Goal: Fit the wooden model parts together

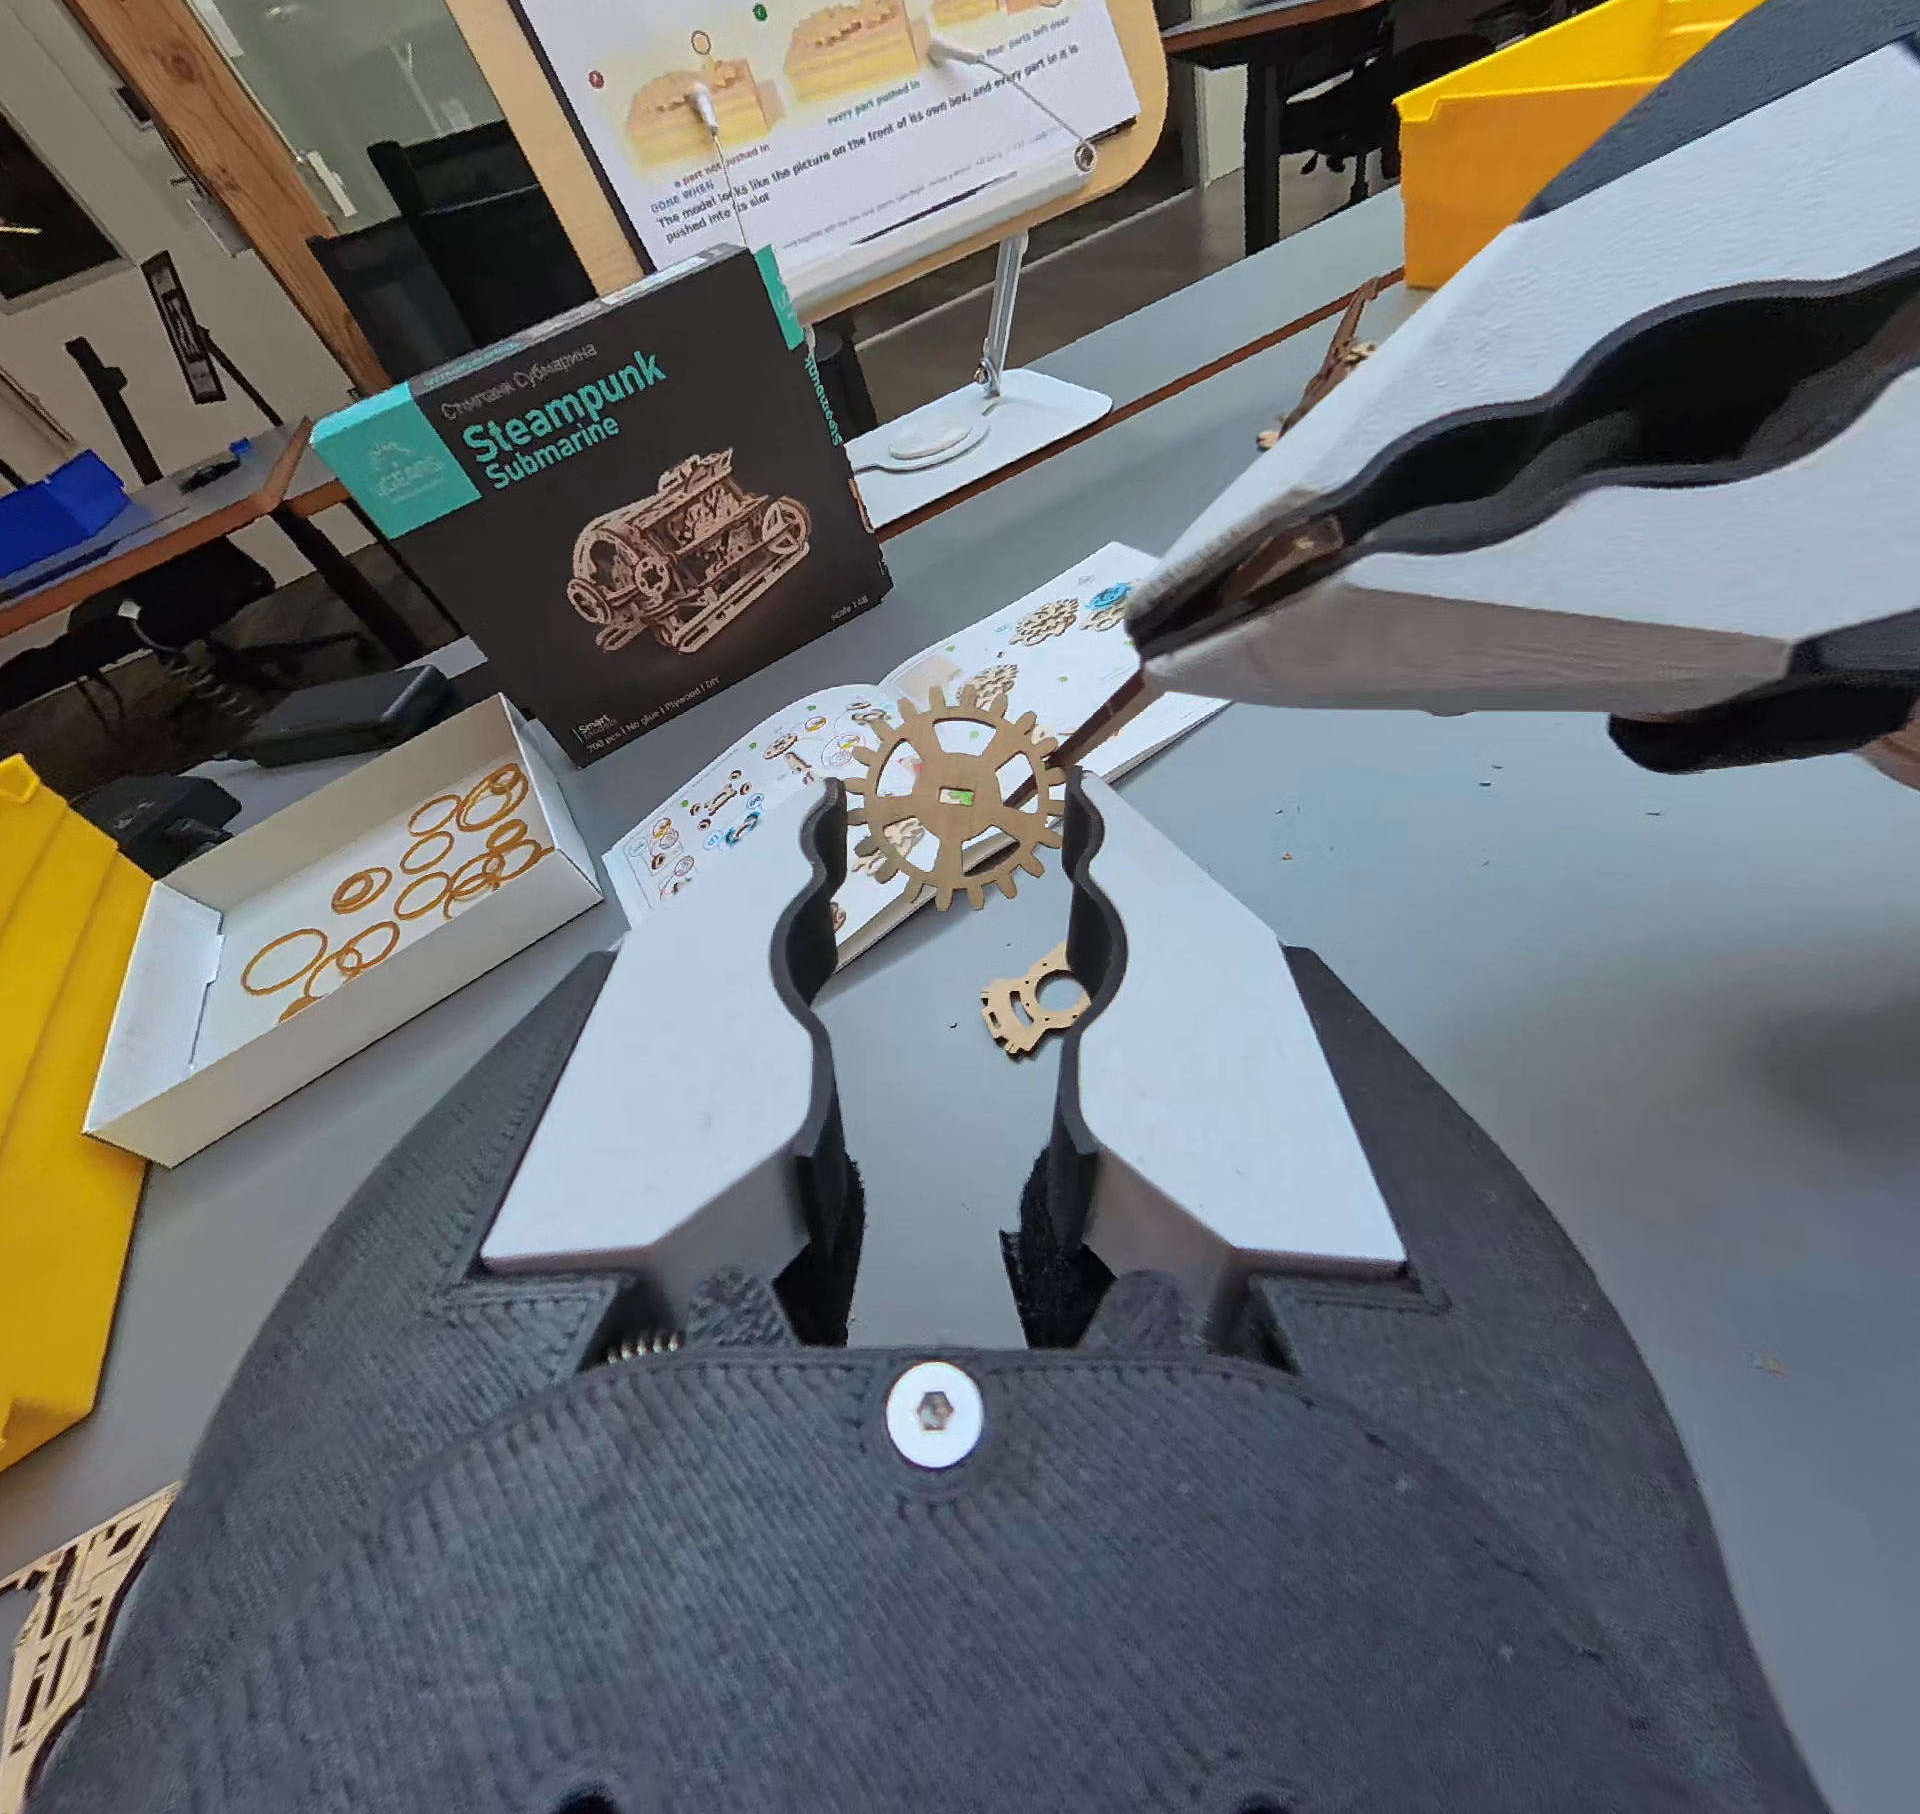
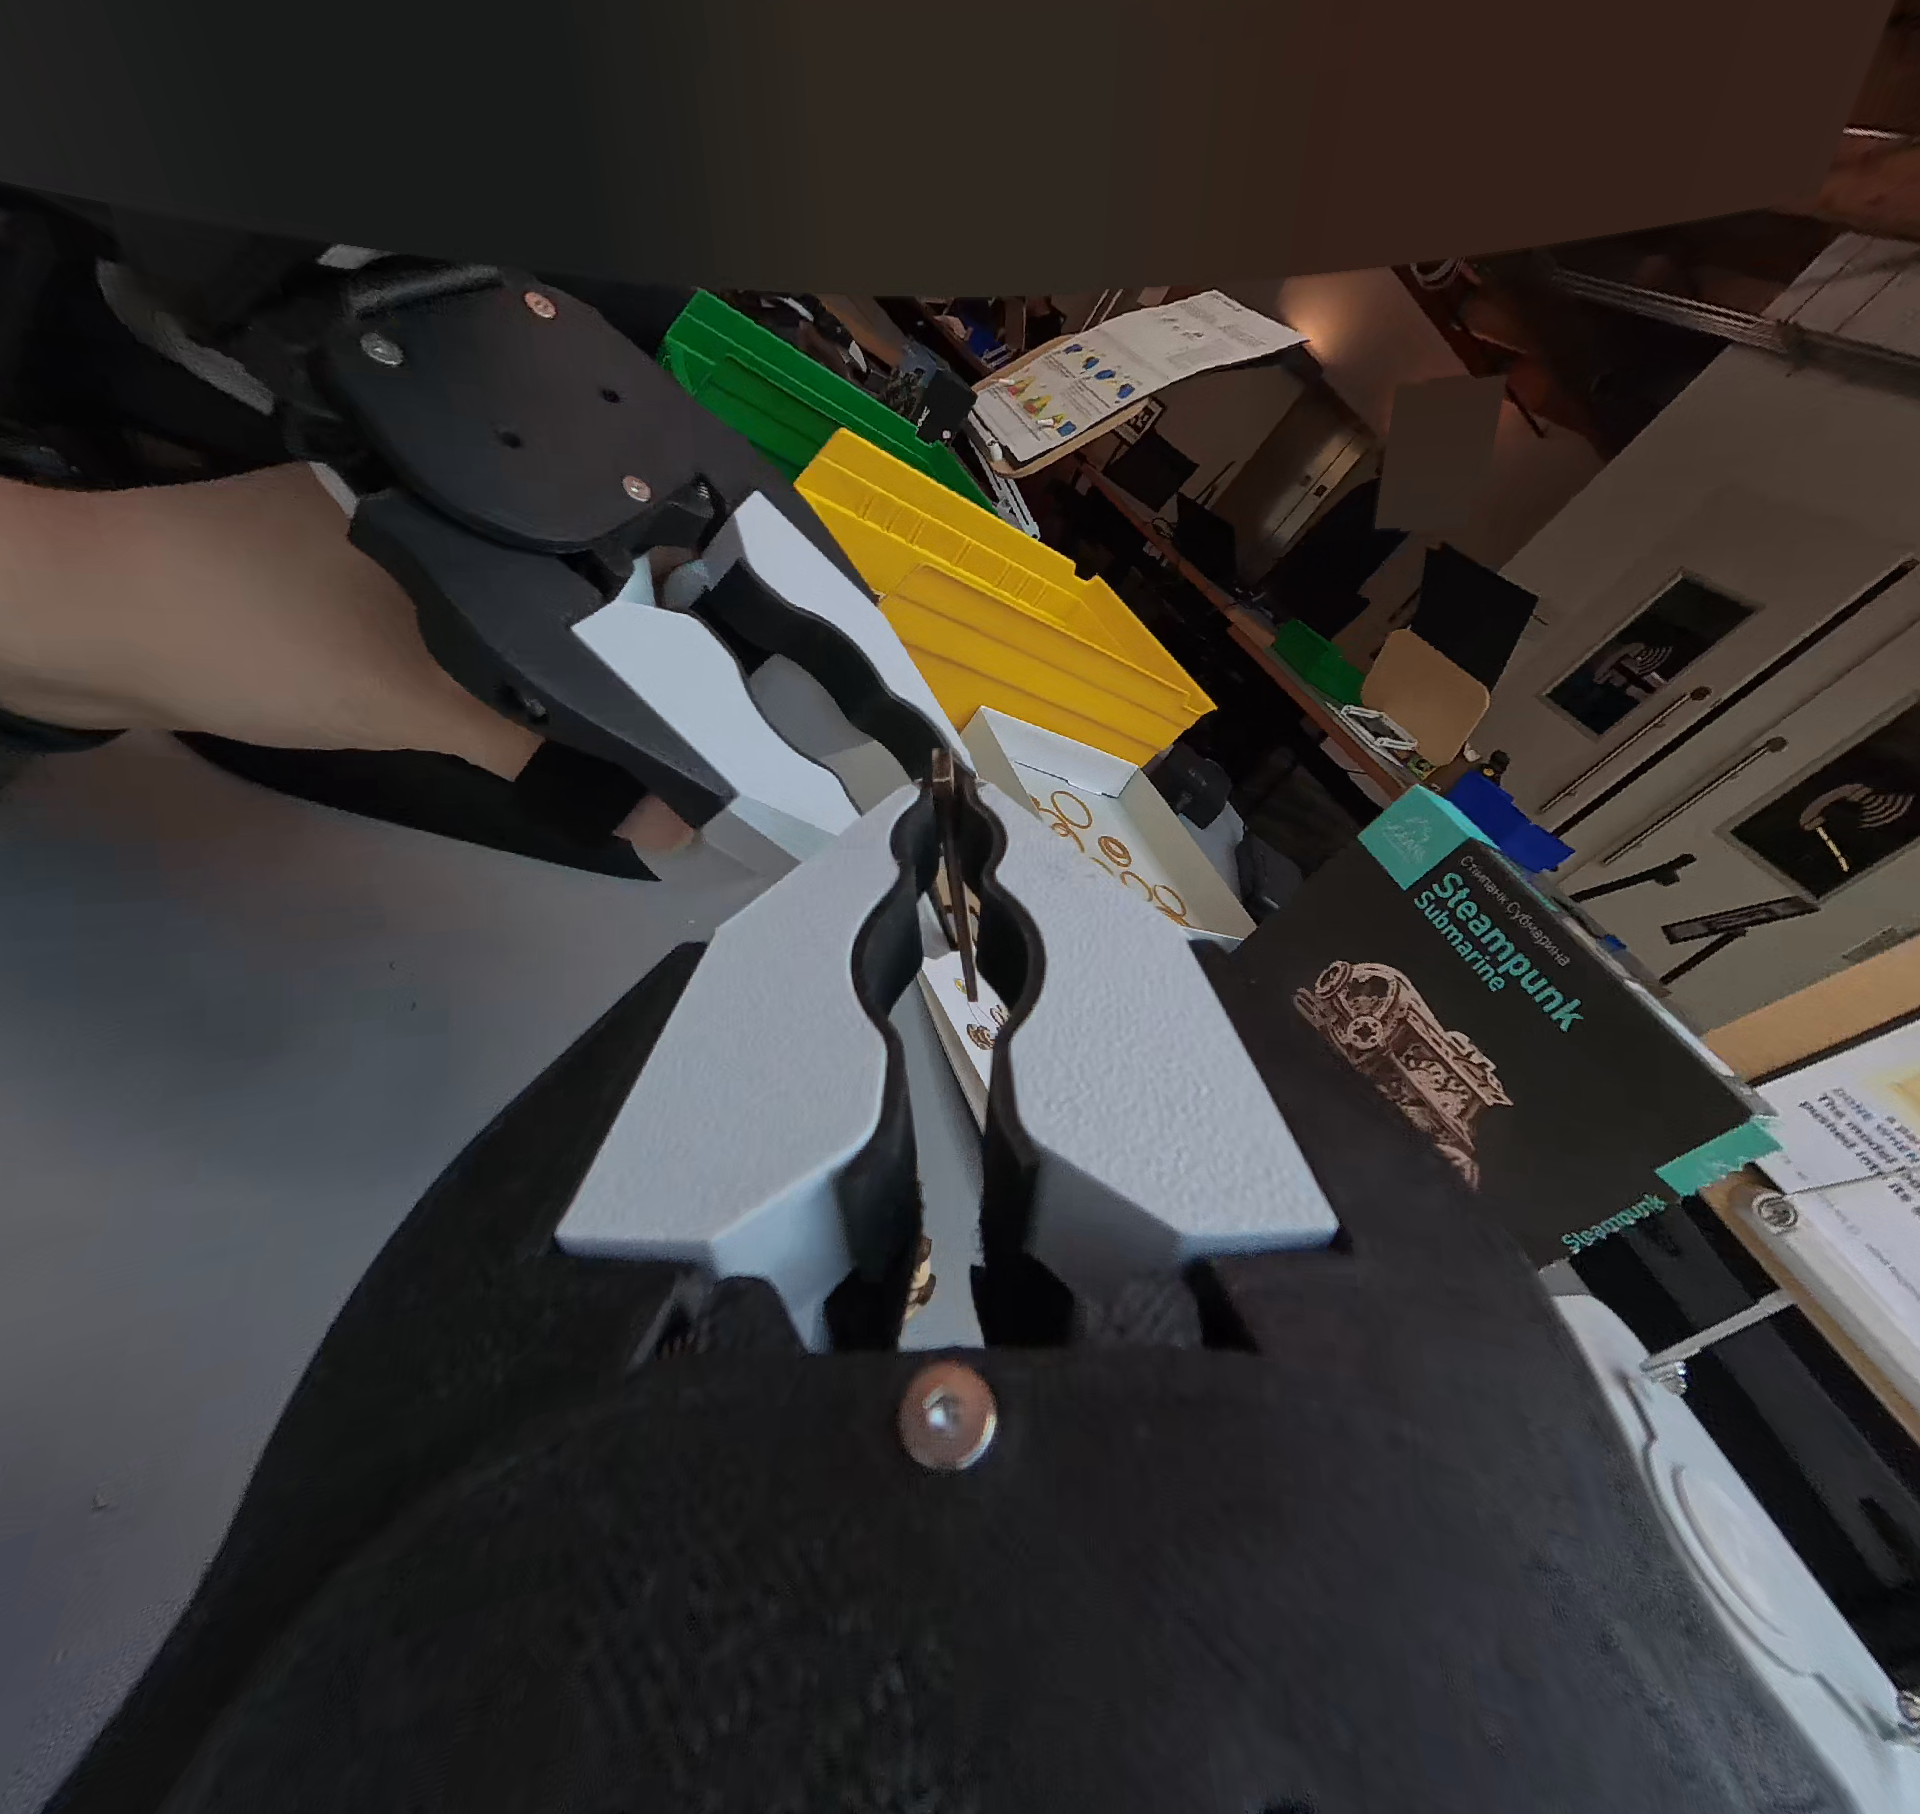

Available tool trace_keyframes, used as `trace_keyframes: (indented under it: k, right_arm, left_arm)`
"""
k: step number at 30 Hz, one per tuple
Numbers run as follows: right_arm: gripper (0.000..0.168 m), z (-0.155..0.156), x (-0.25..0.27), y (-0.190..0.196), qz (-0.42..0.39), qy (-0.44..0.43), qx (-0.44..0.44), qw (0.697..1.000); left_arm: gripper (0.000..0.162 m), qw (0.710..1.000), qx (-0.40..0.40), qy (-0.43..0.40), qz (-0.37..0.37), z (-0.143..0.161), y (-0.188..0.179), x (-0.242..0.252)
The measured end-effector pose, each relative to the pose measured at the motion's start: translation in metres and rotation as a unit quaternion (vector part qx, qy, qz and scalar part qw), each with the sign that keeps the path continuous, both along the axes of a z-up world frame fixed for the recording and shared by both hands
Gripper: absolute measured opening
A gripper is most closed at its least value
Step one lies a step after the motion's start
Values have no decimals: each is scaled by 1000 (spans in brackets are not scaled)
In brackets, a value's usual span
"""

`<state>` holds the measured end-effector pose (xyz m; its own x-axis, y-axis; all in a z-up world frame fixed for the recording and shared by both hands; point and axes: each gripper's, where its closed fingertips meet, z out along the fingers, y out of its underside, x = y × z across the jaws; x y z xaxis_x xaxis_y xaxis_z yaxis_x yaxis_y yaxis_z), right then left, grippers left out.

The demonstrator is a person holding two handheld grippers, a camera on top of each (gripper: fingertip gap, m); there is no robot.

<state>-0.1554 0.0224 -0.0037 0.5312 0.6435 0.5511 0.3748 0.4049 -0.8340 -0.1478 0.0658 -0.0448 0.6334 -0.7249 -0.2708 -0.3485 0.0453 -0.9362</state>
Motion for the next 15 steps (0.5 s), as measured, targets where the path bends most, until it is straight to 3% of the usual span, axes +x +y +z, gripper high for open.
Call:
trace_keyframes:
  k: [3,9,15]
  right_arm:
    - [1,0,-8,-10,2,-45,51,998]
    - [1,39,4,-26,67,97,11,993]
    - [1,27,5,-20,69,80,4,994]
  left_arm:
    - [40,1000,-17,12,12,-14,7,-1]
    - [40,999,-27,-11,27,-19,12,-12]
    - [40,999,-27,-26,21,-11,10,-13]
